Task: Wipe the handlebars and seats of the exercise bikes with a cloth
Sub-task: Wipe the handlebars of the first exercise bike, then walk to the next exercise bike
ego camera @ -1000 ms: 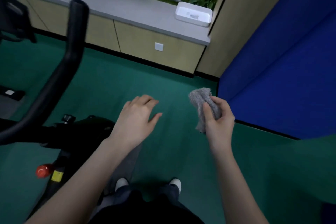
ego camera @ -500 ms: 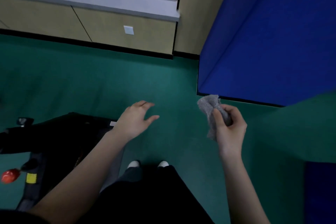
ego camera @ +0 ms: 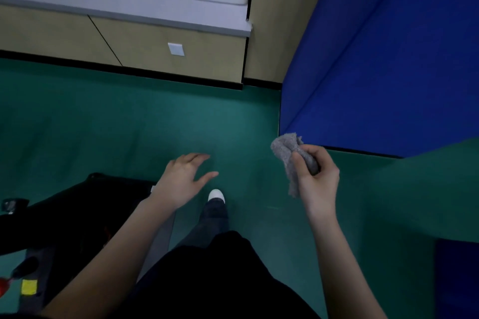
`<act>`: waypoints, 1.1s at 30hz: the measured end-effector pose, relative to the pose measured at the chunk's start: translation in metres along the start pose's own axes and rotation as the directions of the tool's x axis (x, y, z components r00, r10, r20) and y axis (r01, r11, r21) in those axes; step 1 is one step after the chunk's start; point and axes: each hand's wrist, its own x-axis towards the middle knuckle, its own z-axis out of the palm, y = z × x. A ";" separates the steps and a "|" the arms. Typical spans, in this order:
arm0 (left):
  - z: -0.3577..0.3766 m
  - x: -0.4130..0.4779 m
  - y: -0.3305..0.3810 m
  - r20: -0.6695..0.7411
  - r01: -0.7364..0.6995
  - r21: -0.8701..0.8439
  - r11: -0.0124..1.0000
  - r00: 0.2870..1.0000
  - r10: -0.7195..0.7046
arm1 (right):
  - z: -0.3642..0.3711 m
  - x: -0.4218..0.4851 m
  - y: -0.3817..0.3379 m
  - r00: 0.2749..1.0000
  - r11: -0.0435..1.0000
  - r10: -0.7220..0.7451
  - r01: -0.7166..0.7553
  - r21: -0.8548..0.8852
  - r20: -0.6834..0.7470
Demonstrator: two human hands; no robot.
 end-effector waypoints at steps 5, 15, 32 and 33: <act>-0.028 0.059 -0.027 -0.045 0.040 -0.047 0.998 0.998 -0.042 | 0.053 0.054 -0.023 0.994 0.998 -0.040 0.044 -0.045 0.098; -0.079 0.120 -0.085 -0.123 0.177 -0.146 0.973 0.973 -0.196 | 0.143 0.138 -0.070 0.951 0.980 -0.131 0.168 -0.111 0.281; -0.114 0.199 -0.135 -0.154 0.617 -0.329 0.715 0.712 -0.685 | 0.303 0.309 -0.113 0.697 0.971 -0.176 0.240 0.006 0.695; -0.118 0.210 -0.133 -0.159 0.627 -0.326 0.708 0.702 -0.694 | 0.309 0.323 -0.115 0.681 0.972 -0.172 0.236 0.009 0.712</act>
